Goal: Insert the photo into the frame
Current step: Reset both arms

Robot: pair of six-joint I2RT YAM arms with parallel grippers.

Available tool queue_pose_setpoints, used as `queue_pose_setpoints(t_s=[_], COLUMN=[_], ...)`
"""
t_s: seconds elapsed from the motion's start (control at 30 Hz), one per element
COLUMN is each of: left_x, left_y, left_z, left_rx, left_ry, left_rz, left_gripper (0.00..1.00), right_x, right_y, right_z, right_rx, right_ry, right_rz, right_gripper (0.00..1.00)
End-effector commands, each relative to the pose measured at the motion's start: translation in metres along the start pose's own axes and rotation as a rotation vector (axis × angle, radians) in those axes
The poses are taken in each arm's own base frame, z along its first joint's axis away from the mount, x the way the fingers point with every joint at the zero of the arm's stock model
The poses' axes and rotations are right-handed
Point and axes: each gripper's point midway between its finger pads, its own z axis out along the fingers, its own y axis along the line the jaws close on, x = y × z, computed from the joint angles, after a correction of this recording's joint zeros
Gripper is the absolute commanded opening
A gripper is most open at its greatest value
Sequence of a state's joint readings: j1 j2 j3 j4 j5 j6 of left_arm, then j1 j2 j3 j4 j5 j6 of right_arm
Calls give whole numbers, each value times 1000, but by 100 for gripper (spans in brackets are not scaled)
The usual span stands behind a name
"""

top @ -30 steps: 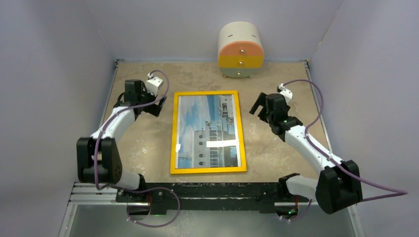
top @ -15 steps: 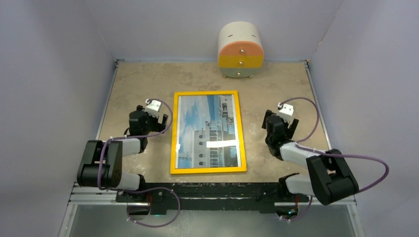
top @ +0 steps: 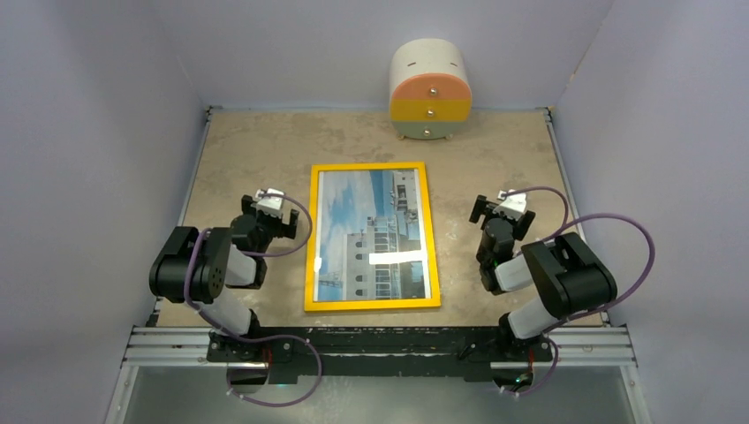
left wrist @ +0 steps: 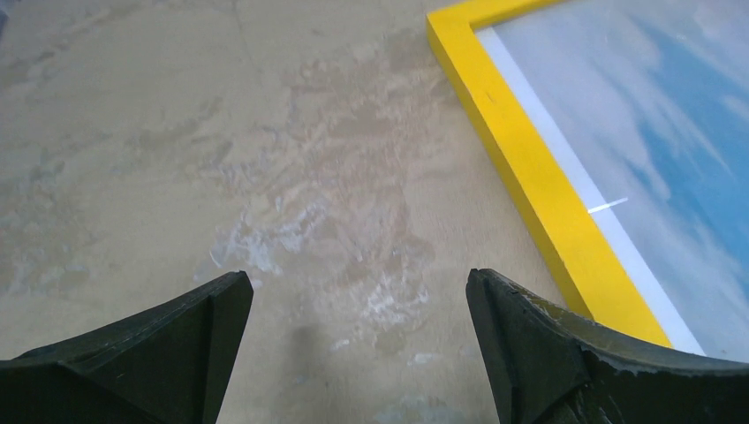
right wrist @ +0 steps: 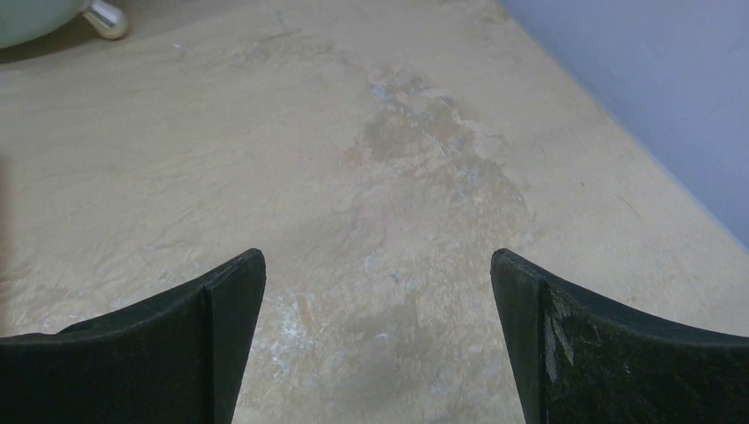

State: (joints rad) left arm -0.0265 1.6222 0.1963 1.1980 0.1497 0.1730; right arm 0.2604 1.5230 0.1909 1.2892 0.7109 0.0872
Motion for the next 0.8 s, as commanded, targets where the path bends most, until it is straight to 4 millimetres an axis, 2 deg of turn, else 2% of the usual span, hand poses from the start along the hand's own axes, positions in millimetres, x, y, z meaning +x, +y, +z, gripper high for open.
queue_pose_setpoints(t_s=[0.0,0.1,0.13,0.17,0.23,0.3,0.37,0.6,0.77], left_x=[-41,-41,-42,-37,-42,-40,-42,-40,-39], left_y=[10,12,12,12,11,11,12,12,12], left_z=[16,18,19,18,17,17,17,17,19], left_rx=[-25,-35,-35,-33,-36,-32,-36,-35,-35], left_ry=[-132,-134,-122,-100,-133,-114,-129,-121,-115], left_rz=[-21,-20,-18,-16,-17,-19,-20,-21,-21], left_gripper=[100,100,100,100,100,100,100,100,100], right_x=[-45,-32,-36,-30,-11,-18,-12,-22,-22], right_y=[12,22,20,19,25,23,23,16,17], right_z=[1,0,4,7,18,27,25,25,25], right_rx=[-77,-163,-151,-137,-164,-169,-172,-146,-150], right_ry=[-185,-155,-191,-158,-23,-47,-12,-70,-66], right_rz=[59,44,8,-12,21,31,44,36,36], right_gripper=[99,99,99,99,99,99,99,99,99])
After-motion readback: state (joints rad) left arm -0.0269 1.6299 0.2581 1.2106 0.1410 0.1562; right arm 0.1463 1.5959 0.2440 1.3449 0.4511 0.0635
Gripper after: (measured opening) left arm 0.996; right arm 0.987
